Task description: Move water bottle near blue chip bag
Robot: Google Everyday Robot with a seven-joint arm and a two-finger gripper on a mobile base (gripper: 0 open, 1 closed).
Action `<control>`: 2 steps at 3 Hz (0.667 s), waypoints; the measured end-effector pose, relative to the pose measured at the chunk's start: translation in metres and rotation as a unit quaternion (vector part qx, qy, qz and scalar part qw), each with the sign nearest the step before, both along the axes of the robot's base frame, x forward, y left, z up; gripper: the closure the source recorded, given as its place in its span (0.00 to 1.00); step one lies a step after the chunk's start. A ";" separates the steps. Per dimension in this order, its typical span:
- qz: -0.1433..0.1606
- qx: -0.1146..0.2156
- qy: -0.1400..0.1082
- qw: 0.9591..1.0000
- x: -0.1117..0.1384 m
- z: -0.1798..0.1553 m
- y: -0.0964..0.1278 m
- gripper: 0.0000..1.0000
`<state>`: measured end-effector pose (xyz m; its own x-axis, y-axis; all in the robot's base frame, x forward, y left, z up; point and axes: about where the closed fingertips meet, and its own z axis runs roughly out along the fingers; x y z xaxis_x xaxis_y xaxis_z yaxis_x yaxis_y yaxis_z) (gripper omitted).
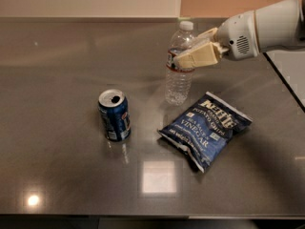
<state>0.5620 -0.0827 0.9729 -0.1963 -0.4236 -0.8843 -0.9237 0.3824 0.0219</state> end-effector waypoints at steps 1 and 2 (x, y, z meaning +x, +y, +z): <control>-0.011 -0.014 -0.002 1.000 -0.013 -0.009 -0.009 1.00; -0.021 -0.023 -0.005 0.999 -0.018 -0.019 -0.011 1.00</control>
Offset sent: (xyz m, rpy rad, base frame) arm -0.0233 -0.0190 -0.0308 -0.0682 -0.0169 -0.0771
